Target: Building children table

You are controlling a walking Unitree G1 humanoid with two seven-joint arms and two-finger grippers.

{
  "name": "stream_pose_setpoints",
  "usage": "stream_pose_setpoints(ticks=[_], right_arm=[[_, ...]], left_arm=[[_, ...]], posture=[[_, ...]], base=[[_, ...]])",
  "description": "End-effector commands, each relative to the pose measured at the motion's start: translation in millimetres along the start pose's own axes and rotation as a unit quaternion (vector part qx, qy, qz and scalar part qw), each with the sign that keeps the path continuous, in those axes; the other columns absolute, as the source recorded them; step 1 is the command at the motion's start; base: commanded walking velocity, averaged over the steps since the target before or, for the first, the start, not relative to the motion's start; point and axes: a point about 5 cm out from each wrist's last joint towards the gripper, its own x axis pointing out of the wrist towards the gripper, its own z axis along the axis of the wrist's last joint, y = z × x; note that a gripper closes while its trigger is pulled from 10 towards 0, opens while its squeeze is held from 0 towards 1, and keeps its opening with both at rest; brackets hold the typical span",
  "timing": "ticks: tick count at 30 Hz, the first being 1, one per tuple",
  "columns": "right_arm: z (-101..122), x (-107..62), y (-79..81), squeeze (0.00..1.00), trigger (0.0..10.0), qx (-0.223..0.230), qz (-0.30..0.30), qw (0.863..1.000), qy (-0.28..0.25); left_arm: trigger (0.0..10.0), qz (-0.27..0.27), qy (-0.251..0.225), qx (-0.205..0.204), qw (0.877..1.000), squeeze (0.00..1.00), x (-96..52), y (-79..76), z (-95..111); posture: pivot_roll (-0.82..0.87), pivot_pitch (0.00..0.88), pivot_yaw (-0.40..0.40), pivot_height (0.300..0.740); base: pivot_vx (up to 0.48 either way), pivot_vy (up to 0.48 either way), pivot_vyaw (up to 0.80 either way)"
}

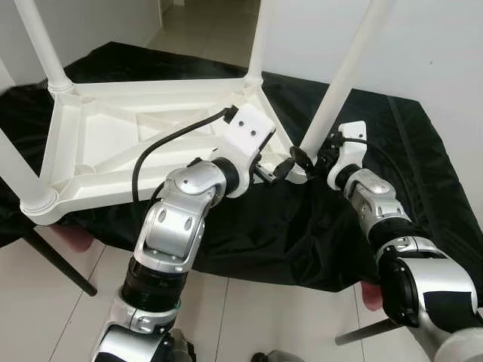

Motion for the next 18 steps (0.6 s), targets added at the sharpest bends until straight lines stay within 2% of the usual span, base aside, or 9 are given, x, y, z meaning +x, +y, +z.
stream_pose_setpoints(ticks=[1,10,11,14,15,17,18], right_arm=[[4.2,0.3,-4.3,0.0,10.0,0.0,-0.007,1.0,-0.007],[2.9,2.7,-2.6,0.0,10.0,0.012,-0.014,1.0,-0.007],[2.1,3.2,-1.8,0.0,8.9,0.015,-0.017,1.0,-0.006],[2.1,3.2,-1.8,0.0,8.9,0.015,-0.017,1.0,-0.006],[1.3,3.7,-0.8,0.0,7.2,0.016,-0.019,1.0,-0.005],[1.3,3.7,-0.8,0.0,7.2,0.016,-0.019,1.0,-0.005],[0.6,4.2,0.1,0.0,3.6,0.018,-0.02,1.0,-0.004]], left_arm=[[10.0,-0.004,0.004,0.003,1.0,0.0,-0.1,-7.5,-0.6],[10.0,-0.017,0.006,0.004,1.0,0.0,0.0,-12.0,-0.2],[10.0,-0.017,0.006,0.004,1.0,0.0,-0.1,-12.3,-0.1],[10.0,-0.017,0.006,0.004,1.0,0.0,-0.1,-12.3,-0.1],[10.0,-0.018,0.007,0.004,1.0,0.0,-0.3,-12.6,0.0],[10.0,-0.018,0.007,0.004,1.0,0.0,-0.3,-12.6,0.0],[10.0,-0.021,0.008,0.004,1.0,0.0,-0.8,-13.4,-0.1]], posture=[[0.11,0.042,-0.046,0.74],[0.11,0.048,-0.037,0.74],[0.12,0.049,-0.037,0.74],[0.12,0.049,-0.037,0.74],[0.12,0.049,-0.037,0.74],[0.12,0.049,-0.037,0.74],[0.12,0.051,-0.035,0.74]], base=[[0.0,0.0,0.0],[0.0,0.0,0.0],[0.0,0.0,0.0],[0.0,0.0,0.0],[0.0,0.0,0.0],[0.0,0.0,0.0],[0.0,0.0,0.0]])
